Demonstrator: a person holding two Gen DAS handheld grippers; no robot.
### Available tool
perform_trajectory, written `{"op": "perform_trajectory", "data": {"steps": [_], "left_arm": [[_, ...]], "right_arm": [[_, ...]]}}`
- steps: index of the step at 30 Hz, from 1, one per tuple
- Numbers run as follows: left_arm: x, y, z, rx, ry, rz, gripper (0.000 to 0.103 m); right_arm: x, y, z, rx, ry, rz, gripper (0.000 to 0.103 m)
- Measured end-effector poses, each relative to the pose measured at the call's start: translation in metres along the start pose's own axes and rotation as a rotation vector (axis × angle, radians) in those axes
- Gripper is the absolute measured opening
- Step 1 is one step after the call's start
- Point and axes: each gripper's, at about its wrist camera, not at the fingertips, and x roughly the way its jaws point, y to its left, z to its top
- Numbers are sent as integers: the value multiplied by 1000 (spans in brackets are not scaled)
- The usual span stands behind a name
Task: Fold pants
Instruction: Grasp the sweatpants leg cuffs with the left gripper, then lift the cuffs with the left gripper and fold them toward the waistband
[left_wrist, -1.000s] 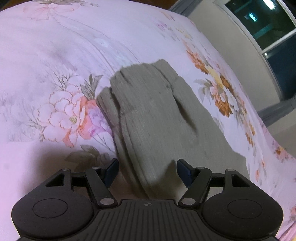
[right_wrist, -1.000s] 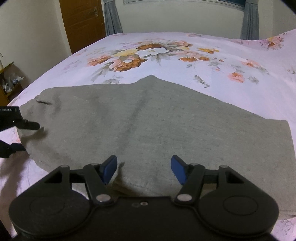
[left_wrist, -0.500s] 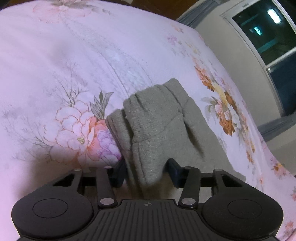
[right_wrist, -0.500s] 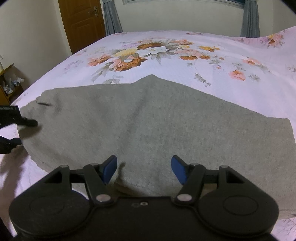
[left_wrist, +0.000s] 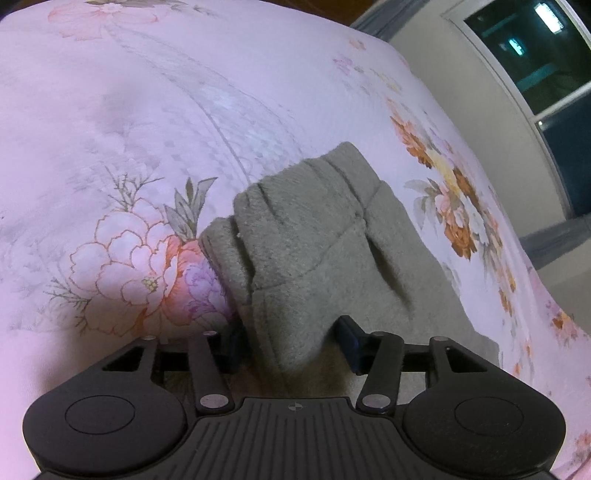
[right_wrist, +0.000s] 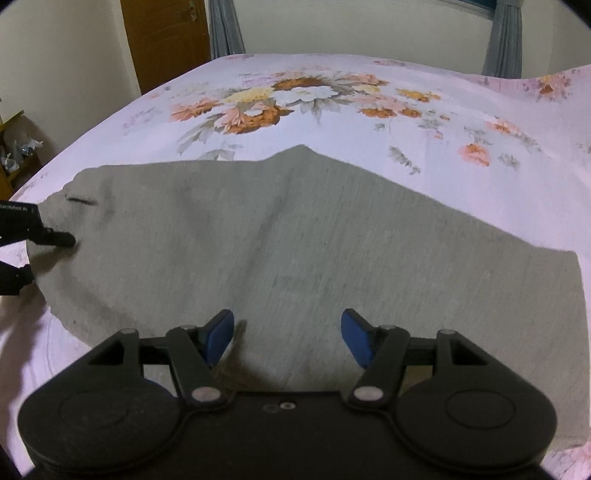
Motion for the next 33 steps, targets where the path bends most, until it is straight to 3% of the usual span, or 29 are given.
{"op": "perform_trajectory", "data": {"steps": [10, 16, 18, 21, 28, 33], "left_arm": [[-3, 2, -2, 9, -14, -12, 52], [-8, 5, -6, -12, -35, -17, 41], [-12, 3, -9, -5, -52, -21, 30], [-19, -10, -13, 50, -87, -3, 23], [-46, -43, -20, 193, -199, 17, 18], [-71, -92, -37, 430, -312, 8, 17]], "right_arm": [[0, 1, 2, -2, 6, -7, 65], [-3, 0, 3, 0, -4, -7, 65], [-6, -2, 4, 4, -14, -6, 65], [-9, -5, 4, -1, -17, -10, 65], [-11, -12, 1, 18, -28, 3, 65], [-13, -22, 0, 44, -39, 6, 65]]}}
